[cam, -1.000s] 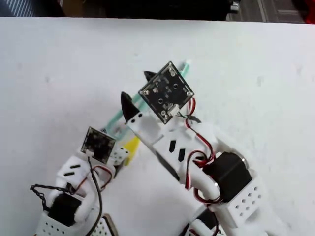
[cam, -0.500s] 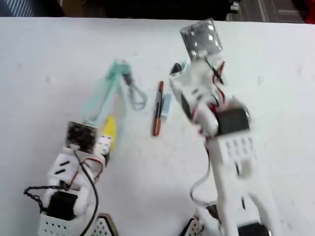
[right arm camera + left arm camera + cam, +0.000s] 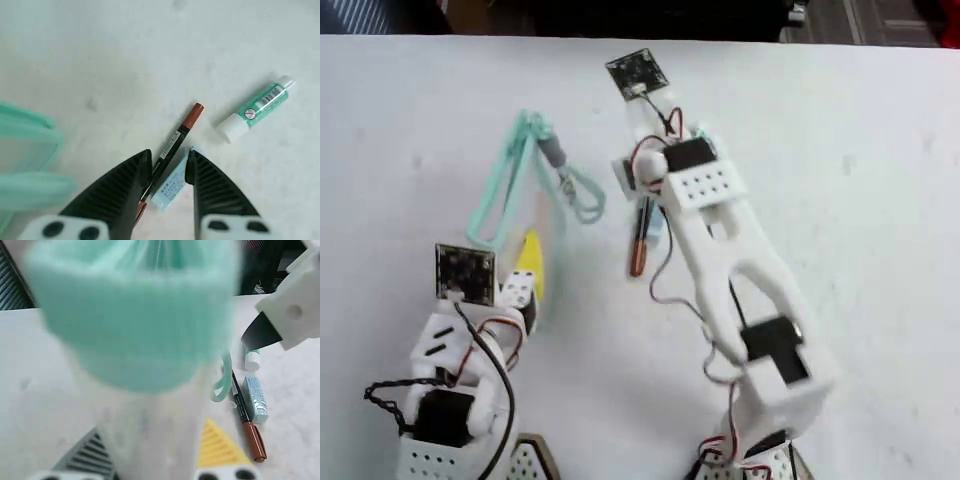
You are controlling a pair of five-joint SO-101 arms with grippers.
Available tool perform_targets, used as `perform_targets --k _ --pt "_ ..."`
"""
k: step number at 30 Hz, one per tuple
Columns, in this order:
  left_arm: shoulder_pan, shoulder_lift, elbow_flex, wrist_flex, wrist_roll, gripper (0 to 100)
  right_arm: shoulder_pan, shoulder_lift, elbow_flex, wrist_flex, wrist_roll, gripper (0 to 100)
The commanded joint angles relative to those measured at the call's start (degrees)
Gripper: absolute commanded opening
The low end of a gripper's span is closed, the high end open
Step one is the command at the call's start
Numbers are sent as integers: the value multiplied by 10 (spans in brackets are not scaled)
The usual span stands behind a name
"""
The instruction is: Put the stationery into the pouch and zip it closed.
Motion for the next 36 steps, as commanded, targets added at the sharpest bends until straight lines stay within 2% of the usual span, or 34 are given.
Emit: perform_targets --k 1,11,22,24,27,32,36 --pt "-4 -6 -9 -22 4 64 0 78 -90 8 -30 111" --pt "-3 -6 -9 -21 4 64 7 301 -331 121 -35 110" --pt "0 -6 -9 -21 7 64 27 454 -526 196 -58 108" --pt "15 -6 -11 -19 7 64 27 474 -542 196 -58 99" --pt "49 -6 -12 -18 5 64 29 495 -563 196 -58 6" --pt "65 -6 -12 -11 5 64 31 501 -588 222 -58 18" --pt "85 -6 -19 -6 5 64 38 501 -693 291 -58 17"
